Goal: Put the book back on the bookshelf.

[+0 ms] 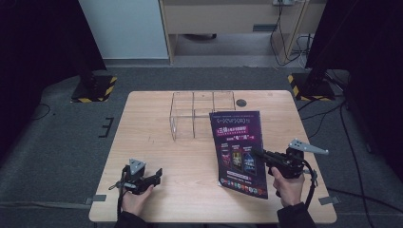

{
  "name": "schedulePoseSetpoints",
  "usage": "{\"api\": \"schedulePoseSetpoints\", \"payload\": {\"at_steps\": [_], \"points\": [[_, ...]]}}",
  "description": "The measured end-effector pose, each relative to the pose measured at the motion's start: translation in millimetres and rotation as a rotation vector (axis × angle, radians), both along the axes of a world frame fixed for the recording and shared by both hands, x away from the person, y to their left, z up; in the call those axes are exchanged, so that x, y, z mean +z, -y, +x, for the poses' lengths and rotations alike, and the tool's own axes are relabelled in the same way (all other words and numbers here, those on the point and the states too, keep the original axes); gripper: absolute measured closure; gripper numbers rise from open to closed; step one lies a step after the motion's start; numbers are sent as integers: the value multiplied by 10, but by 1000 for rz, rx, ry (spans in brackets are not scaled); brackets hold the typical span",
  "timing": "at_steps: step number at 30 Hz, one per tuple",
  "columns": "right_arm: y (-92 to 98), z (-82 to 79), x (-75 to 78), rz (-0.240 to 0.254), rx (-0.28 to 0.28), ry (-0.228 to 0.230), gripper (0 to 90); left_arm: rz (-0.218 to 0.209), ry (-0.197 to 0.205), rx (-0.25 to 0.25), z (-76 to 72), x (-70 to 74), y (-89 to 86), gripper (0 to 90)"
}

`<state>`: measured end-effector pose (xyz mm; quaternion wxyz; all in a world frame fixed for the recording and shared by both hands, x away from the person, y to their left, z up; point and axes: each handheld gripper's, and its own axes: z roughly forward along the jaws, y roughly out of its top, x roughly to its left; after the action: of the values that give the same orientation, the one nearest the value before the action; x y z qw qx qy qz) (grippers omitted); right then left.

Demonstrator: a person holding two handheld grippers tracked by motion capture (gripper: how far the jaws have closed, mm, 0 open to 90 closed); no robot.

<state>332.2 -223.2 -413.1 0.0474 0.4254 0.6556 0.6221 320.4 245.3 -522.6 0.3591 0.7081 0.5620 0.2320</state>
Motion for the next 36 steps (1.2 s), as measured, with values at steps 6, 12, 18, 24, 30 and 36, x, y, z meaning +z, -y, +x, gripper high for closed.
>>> {"api": "schedulePoseSetpoints", "payload": {"at_steps": [6, 12, 18, 24, 30, 36], "points": [[2, -1, 118, 5, -41, 52, 844, 34, -5, 33, 25, -35, -65, 247], [14, 10, 236, 4, -86, 99, 844, 72, -19, 43, 54, -73, -89, 240], [2, 50, 390, 14, -116, 143, 844, 96, -30, 51, 84, -114, -91, 230], [-43, 104, 472, 32, -136, 173, 844, 104, -34, 57, 102, -119, -94, 208], [-88, 183, 521, 26, -153, 186, 844, 98, -46, 65, 114, -120, -106, 179], [-102, 255, 559, 28, -169, 194, 844, 100, -52, 67, 131, -123, -119, 144]]}}
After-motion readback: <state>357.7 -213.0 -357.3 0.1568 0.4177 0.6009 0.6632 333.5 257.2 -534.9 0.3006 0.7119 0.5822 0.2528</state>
